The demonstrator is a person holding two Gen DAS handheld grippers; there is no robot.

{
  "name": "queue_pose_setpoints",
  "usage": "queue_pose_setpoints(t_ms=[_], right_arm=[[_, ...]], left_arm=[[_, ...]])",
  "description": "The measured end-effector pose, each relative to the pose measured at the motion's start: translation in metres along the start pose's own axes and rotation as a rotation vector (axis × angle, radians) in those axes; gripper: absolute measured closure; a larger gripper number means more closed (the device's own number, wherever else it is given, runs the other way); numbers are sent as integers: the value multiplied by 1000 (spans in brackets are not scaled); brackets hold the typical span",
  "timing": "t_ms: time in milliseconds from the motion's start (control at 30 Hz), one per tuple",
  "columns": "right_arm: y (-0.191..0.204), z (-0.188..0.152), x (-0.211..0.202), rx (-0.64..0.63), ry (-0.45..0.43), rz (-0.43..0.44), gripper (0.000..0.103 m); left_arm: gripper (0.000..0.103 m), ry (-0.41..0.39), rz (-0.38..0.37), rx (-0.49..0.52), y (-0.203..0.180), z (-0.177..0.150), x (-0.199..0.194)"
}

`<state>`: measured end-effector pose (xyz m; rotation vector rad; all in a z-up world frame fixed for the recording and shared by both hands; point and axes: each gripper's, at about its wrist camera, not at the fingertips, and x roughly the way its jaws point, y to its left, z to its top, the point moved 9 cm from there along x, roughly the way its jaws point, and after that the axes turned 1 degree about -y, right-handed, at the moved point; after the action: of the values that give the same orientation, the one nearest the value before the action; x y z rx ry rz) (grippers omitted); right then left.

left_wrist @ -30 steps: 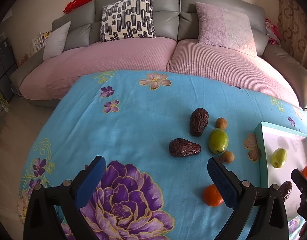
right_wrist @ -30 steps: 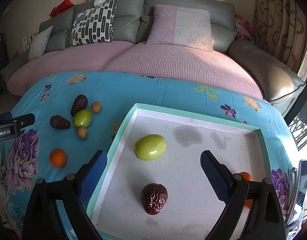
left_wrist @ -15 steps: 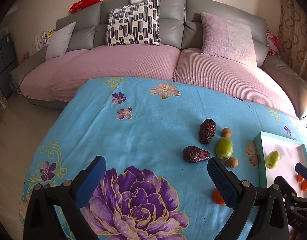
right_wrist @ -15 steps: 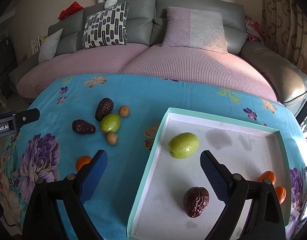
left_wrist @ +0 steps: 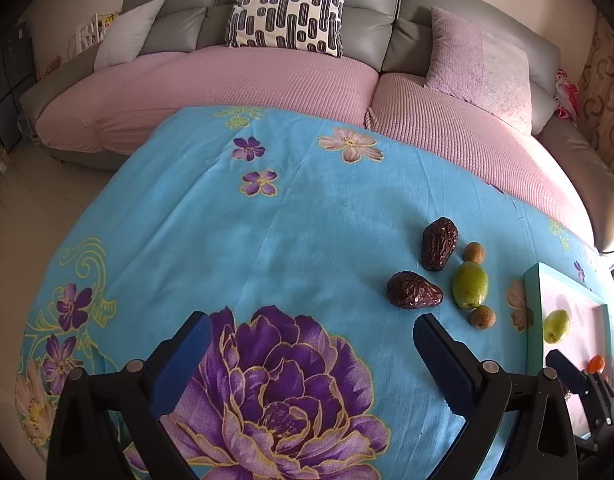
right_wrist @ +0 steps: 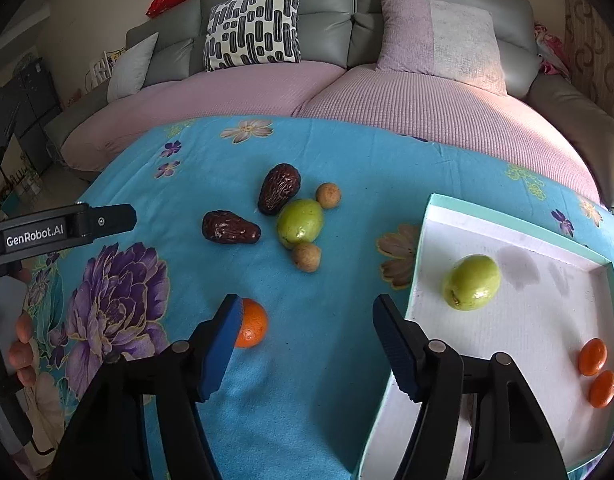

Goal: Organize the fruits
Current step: 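Move both open tools back from the tray toward the fruit cluster, then grasp a dark date with the left tool while the right tool grasps an orange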

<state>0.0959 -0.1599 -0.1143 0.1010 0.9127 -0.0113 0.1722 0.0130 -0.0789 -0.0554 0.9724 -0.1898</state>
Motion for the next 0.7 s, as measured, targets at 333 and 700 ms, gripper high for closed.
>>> queue_pose_setpoints(t_ms=[333, 700], right_arm=[[24, -12, 24, -18, 71, 67, 41], [39, -22, 39, -65, 123, 92, 62]], left_arm=[[11, 57, -65, -73, 2, 2, 22], [12, 74, -69, -85, 2, 0, 28]])
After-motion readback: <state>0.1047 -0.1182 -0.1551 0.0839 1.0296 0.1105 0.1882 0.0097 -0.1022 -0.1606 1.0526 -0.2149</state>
